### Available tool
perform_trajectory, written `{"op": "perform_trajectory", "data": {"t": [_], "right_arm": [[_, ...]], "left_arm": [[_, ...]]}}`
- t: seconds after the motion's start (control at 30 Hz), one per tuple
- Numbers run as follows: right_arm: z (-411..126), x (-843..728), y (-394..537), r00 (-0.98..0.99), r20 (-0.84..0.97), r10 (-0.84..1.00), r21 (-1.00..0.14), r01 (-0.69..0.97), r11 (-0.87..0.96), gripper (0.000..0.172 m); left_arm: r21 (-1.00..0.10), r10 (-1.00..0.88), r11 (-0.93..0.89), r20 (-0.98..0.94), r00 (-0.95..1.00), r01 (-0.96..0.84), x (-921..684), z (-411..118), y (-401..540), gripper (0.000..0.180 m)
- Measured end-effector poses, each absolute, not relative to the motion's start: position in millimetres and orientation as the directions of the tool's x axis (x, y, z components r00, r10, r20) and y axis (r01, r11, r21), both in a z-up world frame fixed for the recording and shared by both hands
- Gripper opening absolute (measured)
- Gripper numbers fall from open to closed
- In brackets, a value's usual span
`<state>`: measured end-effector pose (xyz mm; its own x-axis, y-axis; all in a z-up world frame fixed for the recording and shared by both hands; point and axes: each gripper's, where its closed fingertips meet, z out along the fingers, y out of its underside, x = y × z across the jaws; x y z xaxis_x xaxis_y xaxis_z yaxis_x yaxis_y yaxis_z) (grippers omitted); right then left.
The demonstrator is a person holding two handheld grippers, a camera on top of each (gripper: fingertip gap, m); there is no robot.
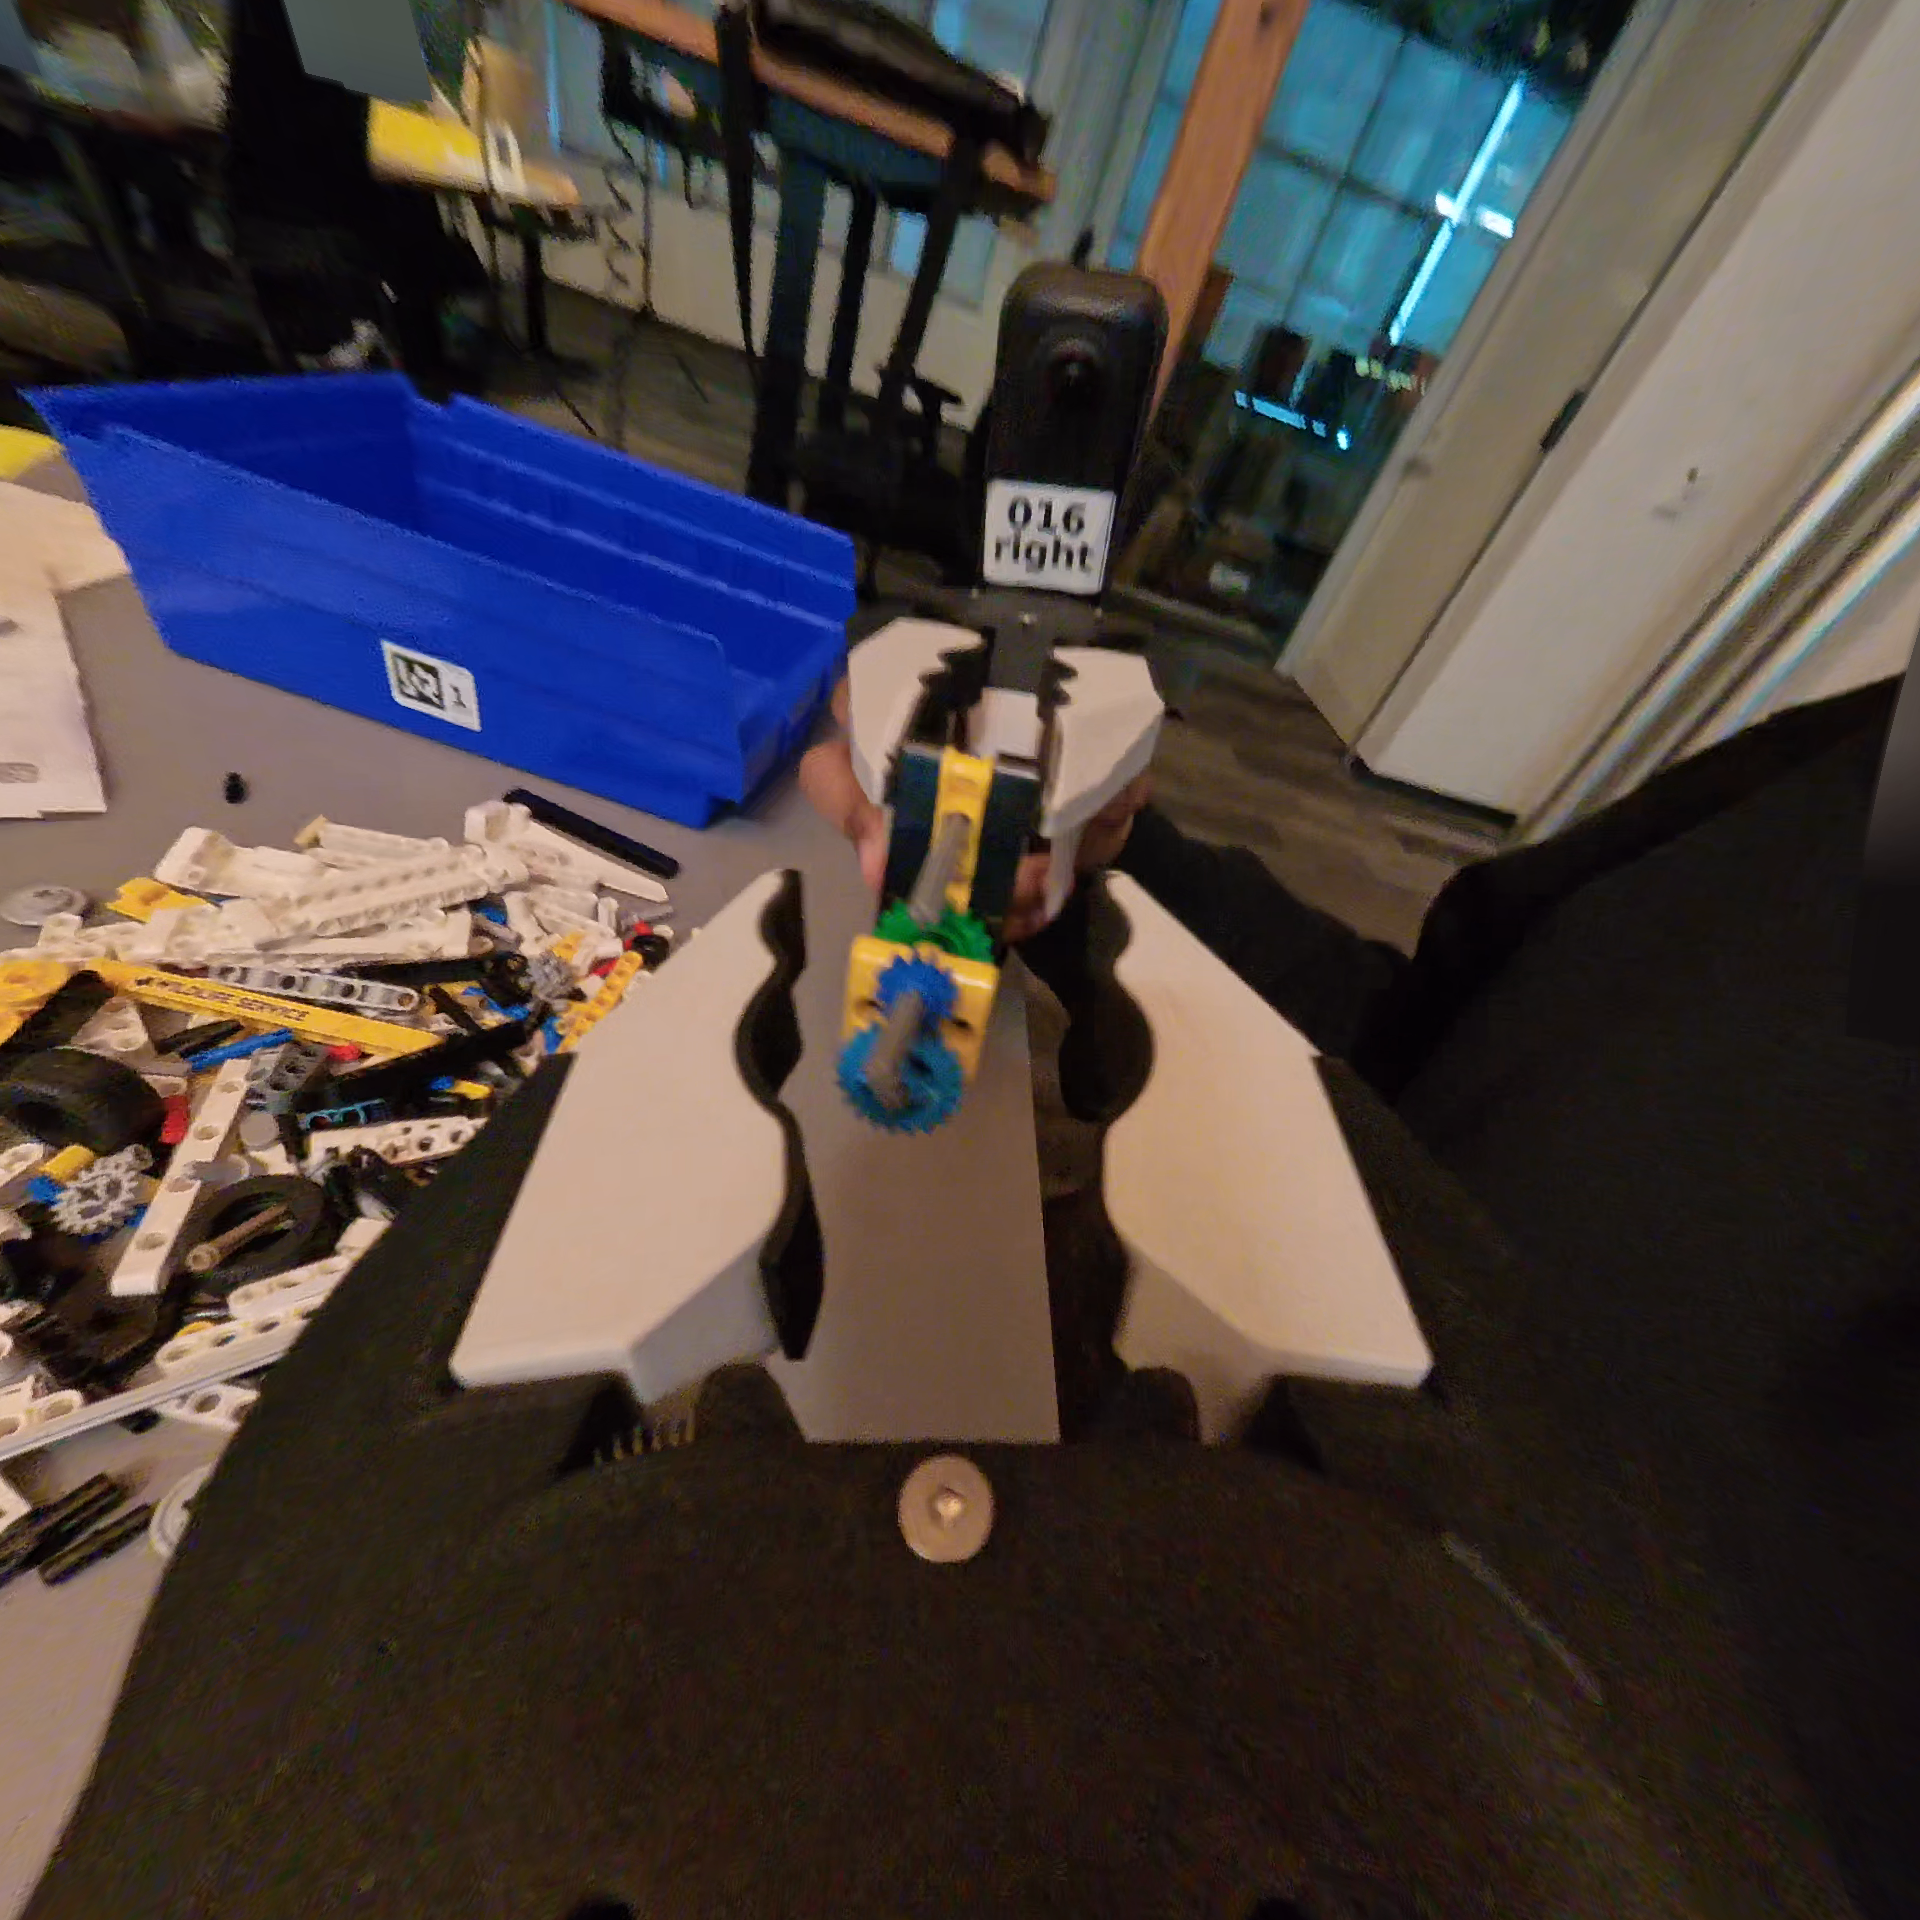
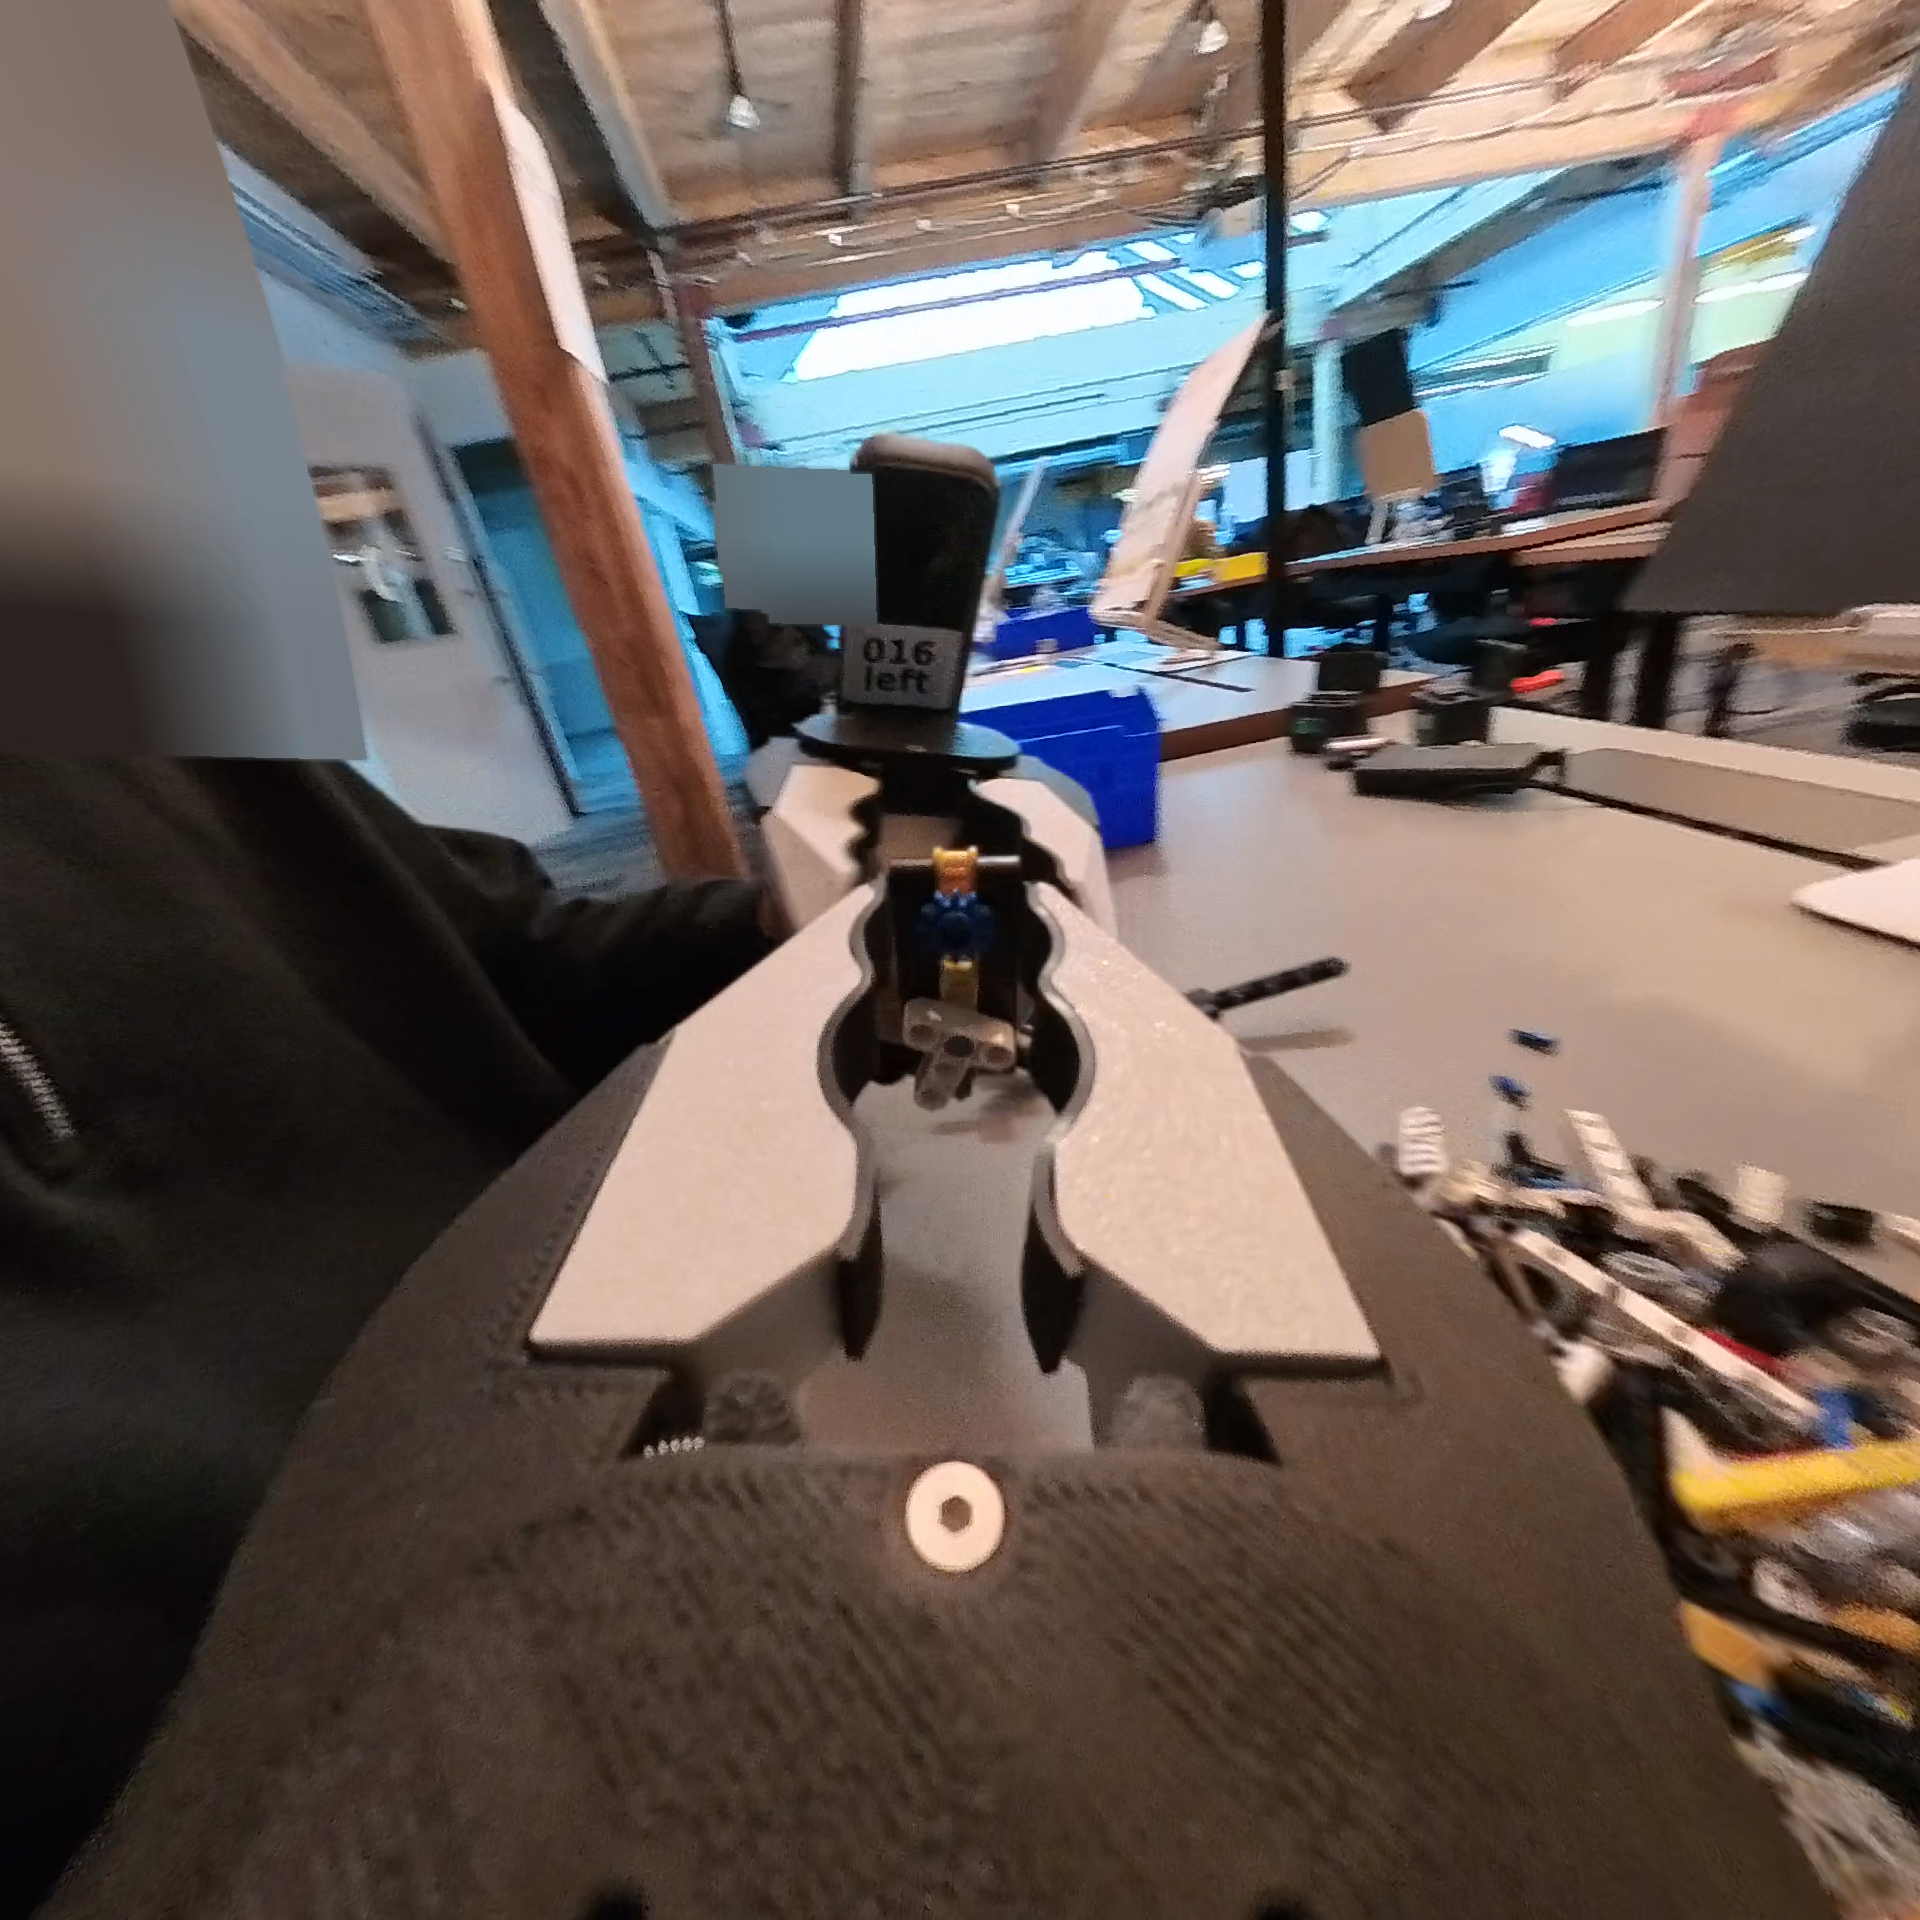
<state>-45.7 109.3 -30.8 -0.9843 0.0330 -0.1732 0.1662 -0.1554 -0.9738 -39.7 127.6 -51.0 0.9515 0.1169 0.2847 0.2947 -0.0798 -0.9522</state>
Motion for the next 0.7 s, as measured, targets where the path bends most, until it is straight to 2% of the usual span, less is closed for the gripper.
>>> {"op": "perform_trajectory", "data": {"t": [0.1,0.37,0.53,0.6,0.7], "right_arm": [[-30,-43,95,-0.979,-0.204,0.001,-0.966,0.201,-0.163,0.021],[-20,-39,90,-0.987,-0.159,0.016,-0.963,0.152,-0.225,0.021],[-19,-29,95,-0.995,-0.100,-0.024,-0.967,0.103,-0.232,0.020],[-21,-21,93,-0.994,-0.090,-0.069,-0.969,0.103,-0.224,0.022],[-27,-10,88,-0.989,-0.080,-0.121,-0.978,0.101,-0.182,0.026]], "left_arm": [[-0.959,0.120,0.002,0.282,0.952,0.284,-36,-44,117,0.022],[-0.937,0.116,0.144,0.335,0.935,0.317,-32,-36,94,0.022],[-0.910,0.042,0.140,0.400,0.916,0.391,-26,-37,87,0.021],[-0.864,-0.062,0.101,0.489,0.870,0.493,-15,-39,87,0.021],[-0.719,-0.245,0.047,0.665,0.706,0.693,-4,-40,86,0.020]]}}
